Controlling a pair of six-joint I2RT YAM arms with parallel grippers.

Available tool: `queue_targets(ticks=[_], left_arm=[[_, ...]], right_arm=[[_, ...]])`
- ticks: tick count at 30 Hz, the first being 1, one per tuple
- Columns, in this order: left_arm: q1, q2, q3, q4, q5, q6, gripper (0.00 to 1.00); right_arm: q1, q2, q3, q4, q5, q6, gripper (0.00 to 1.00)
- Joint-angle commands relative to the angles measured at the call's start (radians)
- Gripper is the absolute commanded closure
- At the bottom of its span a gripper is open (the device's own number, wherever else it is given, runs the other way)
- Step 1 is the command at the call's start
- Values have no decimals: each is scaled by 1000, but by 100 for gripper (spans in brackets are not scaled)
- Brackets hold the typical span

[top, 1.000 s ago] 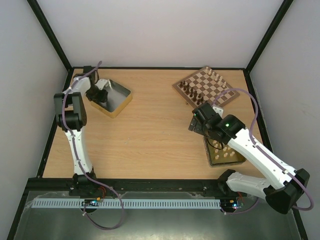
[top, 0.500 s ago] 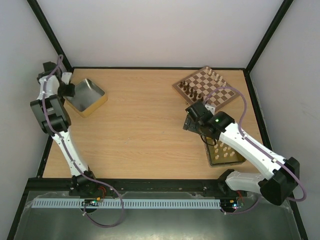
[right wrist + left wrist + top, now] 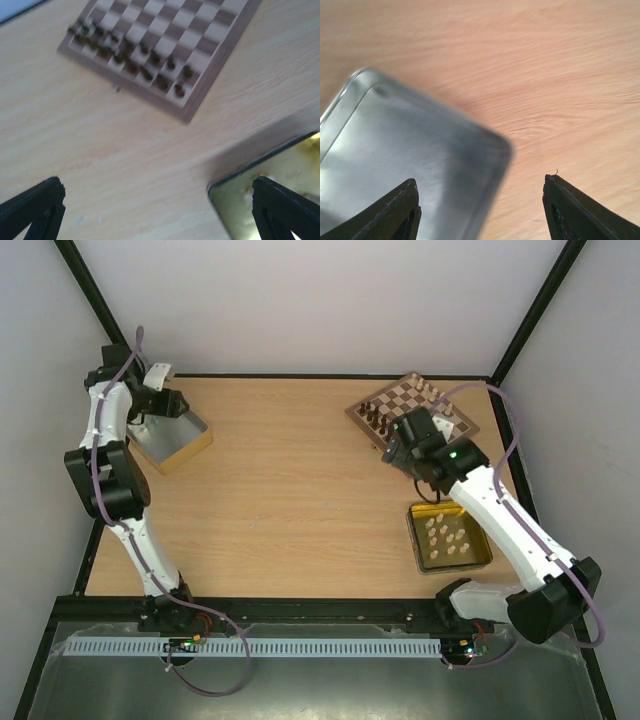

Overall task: Set up the chess pieces on the board
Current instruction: Move the storage box to the center of the board, then move the chessboard to the center of the board.

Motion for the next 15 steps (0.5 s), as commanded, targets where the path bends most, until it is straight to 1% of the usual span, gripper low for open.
queue_targets(ticks=[1, 5, 8, 11, 15], left_arm=[[-6, -122, 22, -103, 208, 34, 31], [-47, -156, 113, -215, 290, 74, 28], [-106, -186, 144, -297, 305, 106, 26], [-152, -247, 102, -312, 317, 98, 23], [-194, -333, 19, -305, 320, 53, 21]], right_arm=[[-173, 64, 89, 5, 30, -89, 3], [-339, 193, 204, 57, -11, -126, 2], [-453, 319, 311, 112, -79, -125, 2], [-549, 470, 463, 150, -150, -116, 2], [-629, 689, 701, 141, -196, -92, 1]])
